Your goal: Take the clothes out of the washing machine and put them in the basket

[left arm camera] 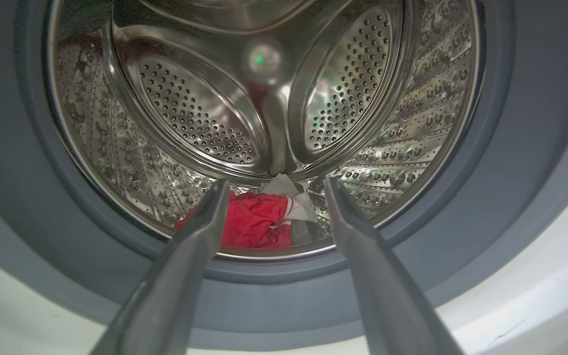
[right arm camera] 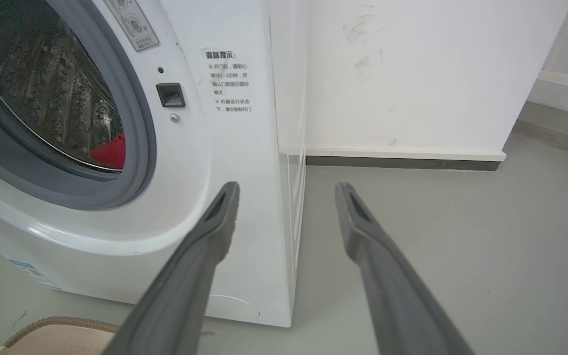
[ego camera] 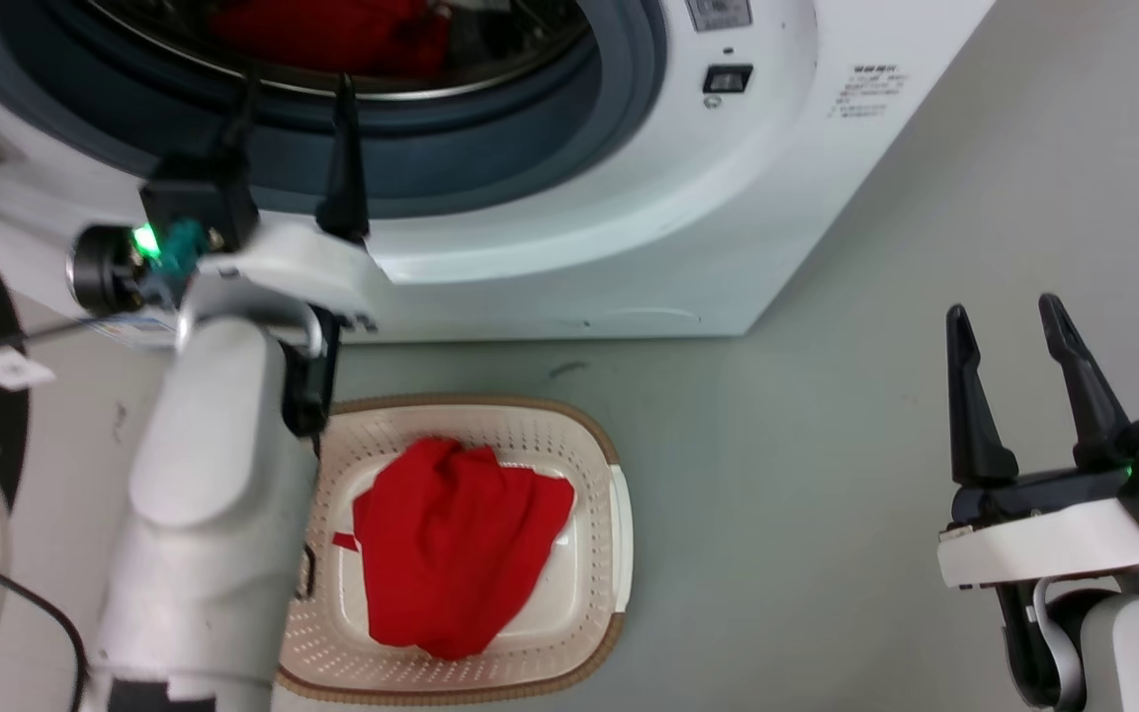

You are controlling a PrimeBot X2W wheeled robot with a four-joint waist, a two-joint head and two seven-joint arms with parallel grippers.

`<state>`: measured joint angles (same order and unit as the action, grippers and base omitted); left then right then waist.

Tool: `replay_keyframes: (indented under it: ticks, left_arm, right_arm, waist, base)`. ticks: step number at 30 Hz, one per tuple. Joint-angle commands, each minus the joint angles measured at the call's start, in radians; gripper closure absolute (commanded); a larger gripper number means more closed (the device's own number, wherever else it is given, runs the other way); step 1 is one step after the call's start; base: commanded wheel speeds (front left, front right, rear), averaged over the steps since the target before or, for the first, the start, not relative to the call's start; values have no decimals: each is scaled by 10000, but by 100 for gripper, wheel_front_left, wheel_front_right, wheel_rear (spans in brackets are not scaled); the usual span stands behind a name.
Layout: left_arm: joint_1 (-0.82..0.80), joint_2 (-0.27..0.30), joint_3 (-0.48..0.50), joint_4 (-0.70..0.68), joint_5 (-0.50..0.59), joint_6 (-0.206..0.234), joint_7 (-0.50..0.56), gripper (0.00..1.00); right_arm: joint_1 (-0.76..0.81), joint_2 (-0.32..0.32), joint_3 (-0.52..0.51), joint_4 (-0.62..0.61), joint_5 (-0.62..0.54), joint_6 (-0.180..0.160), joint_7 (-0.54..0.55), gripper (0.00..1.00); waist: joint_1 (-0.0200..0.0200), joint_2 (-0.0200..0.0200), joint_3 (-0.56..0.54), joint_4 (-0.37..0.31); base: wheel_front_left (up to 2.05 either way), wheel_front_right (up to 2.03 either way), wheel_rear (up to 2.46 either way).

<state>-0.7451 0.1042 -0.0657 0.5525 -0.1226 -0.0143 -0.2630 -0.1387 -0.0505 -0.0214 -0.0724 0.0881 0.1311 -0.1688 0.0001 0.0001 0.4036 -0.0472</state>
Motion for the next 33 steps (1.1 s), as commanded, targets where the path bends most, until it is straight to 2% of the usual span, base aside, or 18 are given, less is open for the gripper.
replay_keyframes:
  ticks: [1, 16, 22, 33]
  left_arm:
    - [-392, 124, 30, 165, 37, -15, -26, 0]
    - [-4254, 983, -167, 3025, 389, 99, 598, 0]
    - [-5655, 1595, -352, 3831, 637, 144, 1364, 0]
    - [-7831, 2878, -645, 5119, 966, -118, 3455, 0]
  right_arm:
    - [-188, 6, 52, 19, 58, -7, -84, 0]
    - [-1245, 6, 750, 517, 392, -7, -564, 0]
    - [-1563, 8, 1190, 856, 766, -7, -762, 0]
    - [-1988, 13, 1741, 1437, 1430, -7, -964, 0]
  waist:
    - [-1, -1, 573, -364]
    - [-1, -1, 2424, -954]
    - [-1, -1, 2920, -1445]
    - [-1, -1, 3749, -2531]
  base:
    - [0, 0, 0]
    - [0, 0, 0]
    - [0, 0, 0]
    - [0, 0, 0]
